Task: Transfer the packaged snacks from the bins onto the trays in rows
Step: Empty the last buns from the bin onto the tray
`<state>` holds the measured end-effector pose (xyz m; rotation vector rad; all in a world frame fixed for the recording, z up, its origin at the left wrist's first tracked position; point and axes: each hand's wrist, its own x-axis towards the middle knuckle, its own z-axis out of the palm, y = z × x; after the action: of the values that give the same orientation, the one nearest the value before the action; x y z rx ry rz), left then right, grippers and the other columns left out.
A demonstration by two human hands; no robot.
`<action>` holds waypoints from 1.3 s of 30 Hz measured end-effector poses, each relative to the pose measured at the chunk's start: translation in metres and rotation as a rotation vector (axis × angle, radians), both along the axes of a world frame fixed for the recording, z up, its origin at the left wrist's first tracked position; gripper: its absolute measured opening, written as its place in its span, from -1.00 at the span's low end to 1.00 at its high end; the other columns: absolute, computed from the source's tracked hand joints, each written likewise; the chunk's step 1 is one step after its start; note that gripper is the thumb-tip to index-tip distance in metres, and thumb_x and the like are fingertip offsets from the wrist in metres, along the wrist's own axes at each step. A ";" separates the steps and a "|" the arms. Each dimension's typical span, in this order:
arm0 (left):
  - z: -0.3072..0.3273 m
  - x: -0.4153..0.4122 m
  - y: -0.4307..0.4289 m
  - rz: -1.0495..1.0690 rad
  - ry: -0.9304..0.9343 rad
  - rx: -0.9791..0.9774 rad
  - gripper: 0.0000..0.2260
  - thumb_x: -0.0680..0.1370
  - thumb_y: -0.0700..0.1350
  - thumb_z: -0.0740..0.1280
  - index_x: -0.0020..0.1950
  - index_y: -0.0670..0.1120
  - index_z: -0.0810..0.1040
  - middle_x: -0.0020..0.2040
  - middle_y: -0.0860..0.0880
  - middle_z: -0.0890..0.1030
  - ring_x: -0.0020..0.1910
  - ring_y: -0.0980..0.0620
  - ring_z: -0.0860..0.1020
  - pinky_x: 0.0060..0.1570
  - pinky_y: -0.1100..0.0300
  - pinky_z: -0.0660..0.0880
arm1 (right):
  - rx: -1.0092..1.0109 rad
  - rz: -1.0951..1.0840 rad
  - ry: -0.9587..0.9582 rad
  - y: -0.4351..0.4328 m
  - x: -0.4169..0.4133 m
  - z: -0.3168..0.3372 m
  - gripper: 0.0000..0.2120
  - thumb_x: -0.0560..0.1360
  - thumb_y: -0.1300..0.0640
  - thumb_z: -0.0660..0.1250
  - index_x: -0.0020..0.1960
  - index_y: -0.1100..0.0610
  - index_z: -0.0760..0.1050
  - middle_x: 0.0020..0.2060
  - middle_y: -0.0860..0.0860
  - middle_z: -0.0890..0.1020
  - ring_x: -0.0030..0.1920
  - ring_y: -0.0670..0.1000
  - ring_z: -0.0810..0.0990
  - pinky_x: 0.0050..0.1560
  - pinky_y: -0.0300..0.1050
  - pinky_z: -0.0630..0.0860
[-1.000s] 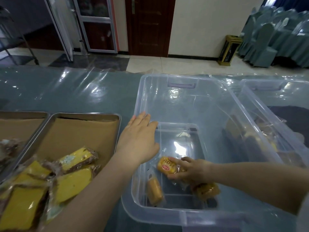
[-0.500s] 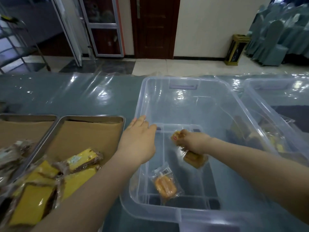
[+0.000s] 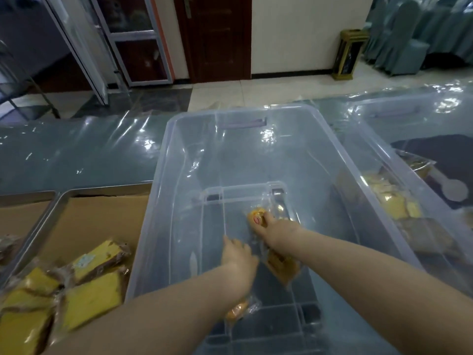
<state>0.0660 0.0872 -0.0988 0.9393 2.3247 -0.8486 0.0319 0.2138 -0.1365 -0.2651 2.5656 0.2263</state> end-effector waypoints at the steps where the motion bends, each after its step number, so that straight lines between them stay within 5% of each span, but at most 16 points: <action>1: -0.007 0.001 -0.003 0.006 -0.038 -0.011 -0.50 0.59 -0.04 0.21 0.49 -0.07 0.16 0.45 -0.21 0.22 0.41 -0.29 0.19 0.36 -0.28 0.04 | -0.001 0.012 0.009 0.002 0.001 -0.001 -0.34 0.61 0.21 0.10 0.55 -0.06 -0.20 0.50 0.25 -0.07 0.29 0.35 0.38 0.20 0.16 0.44; 8: -0.032 -0.010 -0.019 -0.069 -0.061 -0.078 -0.52 0.60 -0.01 0.19 0.49 -0.03 0.15 0.45 -0.18 0.23 0.42 -0.25 0.20 0.35 -0.38 -0.08 | 0.029 0.034 -0.040 0.003 -0.002 -0.001 -0.27 0.61 0.19 0.15 0.54 -0.05 -0.29 0.51 0.23 -0.21 0.37 0.35 0.29 0.25 0.19 0.42; 14: -0.028 -0.018 -0.018 -0.109 0.021 -0.042 -0.57 0.59 -0.10 0.20 0.45 -0.14 0.24 0.38 -0.21 0.32 0.35 -0.24 0.30 0.34 -0.31 0.09 | 0.055 0.034 -0.058 0.002 -0.005 0.005 -0.19 0.55 0.27 0.22 0.55 -0.04 -0.25 0.51 0.20 -0.17 0.34 0.35 0.32 0.15 0.18 0.48; 20: -0.018 -0.028 -0.016 -0.133 0.215 0.137 -0.62 0.56 -0.14 0.21 0.36 -0.17 0.27 0.27 -0.20 0.34 0.27 -0.21 0.31 0.21 -0.12 0.28 | 0.034 0.068 0.049 0.004 -0.011 0.010 -0.34 0.59 0.03 0.19 0.54 -0.05 -0.13 0.50 0.20 -0.04 0.28 0.32 0.37 0.08 0.12 0.45; 29: 0.039 -0.049 -0.017 -0.097 0.342 0.343 -0.74 0.60 -0.17 0.08 0.26 -0.16 0.38 0.24 -0.17 0.46 0.23 -0.17 0.40 0.16 0.00 0.28 | -0.137 0.022 0.320 0.014 -0.028 0.049 -0.32 0.58 0.16 0.12 0.53 -0.18 -0.18 0.48 0.18 -0.01 0.13 0.31 0.48 -0.02 0.10 0.45; 33: 0.083 -0.046 -0.028 -0.025 0.458 0.499 -0.77 0.54 -0.20 0.15 0.19 -0.14 0.36 0.14 -0.13 0.48 0.14 -0.18 0.46 0.01 0.06 0.29 | -0.234 -0.010 0.392 0.015 -0.040 0.082 -0.40 0.53 0.19 0.21 0.47 -0.12 0.07 0.47 0.15 0.02 0.07 0.27 0.52 -0.11 0.05 0.46; 36: 0.123 -0.041 -0.060 -0.026 0.684 0.671 -0.80 0.42 -0.18 0.38 0.00 -0.06 0.46 -0.10 -0.04 0.56 -0.12 -0.08 0.56 -0.21 0.12 0.35 | -0.359 0.013 0.484 0.005 -0.045 0.115 -0.39 0.50 0.22 0.24 0.43 -0.16 0.10 0.47 0.08 0.01 0.00 0.23 0.55 -0.21 -0.03 0.36; 39: 0.149 -0.036 -0.107 0.037 0.784 0.890 -0.74 0.35 -0.24 0.47 -0.04 -0.09 0.48 -0.17 -0.06 0.55 -0.22 -0.12 0.53 -0.29 0.10 0.32 | -0.505 0.067 0.589 -0.017 -0.045 0.149 -0.38 0.49 0.26 0.24 0.40 -0.20 0.11 0.48 0.02 0.04 0.10 0.18 0.54 -0.09 -0.02 0.49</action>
<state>0.0302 -0.0195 0.0505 0.9736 3.5145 -0.0891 -0.0127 0.1965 0.0122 -0.5358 3.1703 -0.3874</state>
